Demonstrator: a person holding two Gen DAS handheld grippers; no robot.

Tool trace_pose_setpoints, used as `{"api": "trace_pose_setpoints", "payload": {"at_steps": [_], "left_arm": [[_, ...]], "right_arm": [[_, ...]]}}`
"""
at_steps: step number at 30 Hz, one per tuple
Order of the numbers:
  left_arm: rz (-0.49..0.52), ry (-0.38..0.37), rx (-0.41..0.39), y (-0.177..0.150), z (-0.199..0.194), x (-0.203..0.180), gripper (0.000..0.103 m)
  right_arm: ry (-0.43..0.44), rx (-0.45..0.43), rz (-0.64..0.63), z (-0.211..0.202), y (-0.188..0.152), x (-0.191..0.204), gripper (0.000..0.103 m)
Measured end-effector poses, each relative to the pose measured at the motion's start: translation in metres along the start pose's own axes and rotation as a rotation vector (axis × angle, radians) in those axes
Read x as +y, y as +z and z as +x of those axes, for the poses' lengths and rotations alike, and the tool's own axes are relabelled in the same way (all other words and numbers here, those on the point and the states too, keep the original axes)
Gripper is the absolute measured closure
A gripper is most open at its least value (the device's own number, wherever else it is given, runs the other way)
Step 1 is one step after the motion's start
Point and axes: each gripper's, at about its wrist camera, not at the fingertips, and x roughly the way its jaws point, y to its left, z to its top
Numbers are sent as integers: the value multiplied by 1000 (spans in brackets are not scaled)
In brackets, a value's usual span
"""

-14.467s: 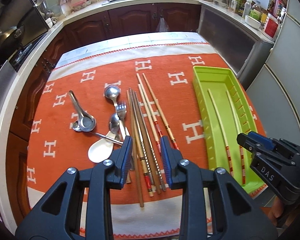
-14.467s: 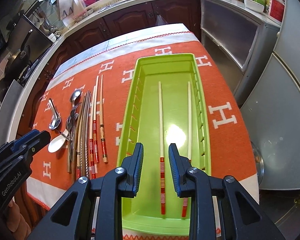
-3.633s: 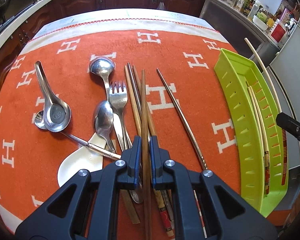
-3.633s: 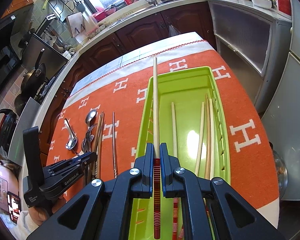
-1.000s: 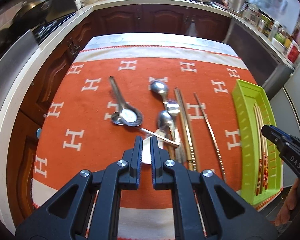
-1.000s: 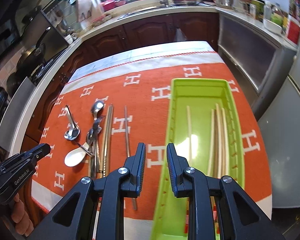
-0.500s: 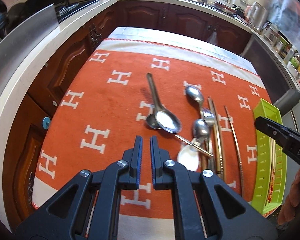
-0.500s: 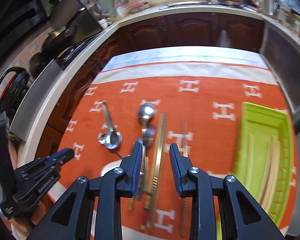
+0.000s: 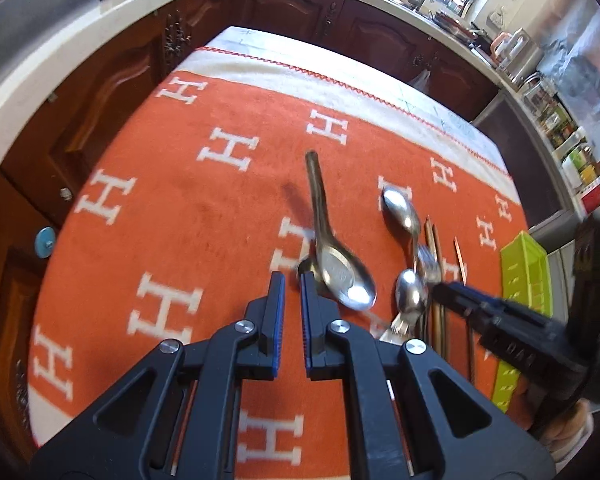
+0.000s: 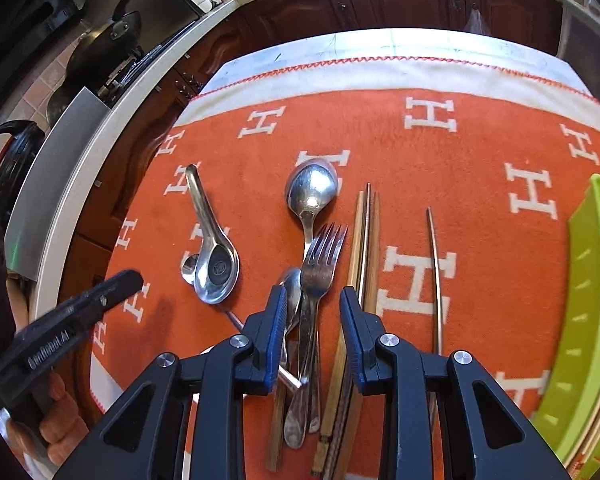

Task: Organize utensils
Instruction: 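Move the right gripper back to the utensils and close on the steel fork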

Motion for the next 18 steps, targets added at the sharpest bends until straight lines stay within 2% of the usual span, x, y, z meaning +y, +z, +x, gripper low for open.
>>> {"api": "trace_pose_setpoints", "payload": {"at_steps": [2, 4, 5, 9, 11, 15, 18], "left_arm": [[-17, -28, 2, 10, 8, 3, 91], [-32, -68, 14, 20, 19, 5, 69], [-41, -75, 14, 24, 23, 7, 66], [-48, -69, 16, 37, 47, 5, 65], [-36, -55, 20, 40, 56, 4, 65], [-30, -52, 33, 42, 74, 1, 65], [-21, -52, 4, 42, 79, -2, 65]], "right_arm": [[7, 8, 0, 7, 1, 0, 78], [15, 19, -2, 15, 3, 0, 81], [17, 20, 1, 17, 2, -1, 85], [26, 14, 1, 23, 2, -3, 91], [22, 7, -15, 24, 2, -1, 98], [24, 1, -21, 22, 2, 0, 99], [34, 1, -5, 19, 0, -5, 99]]}}
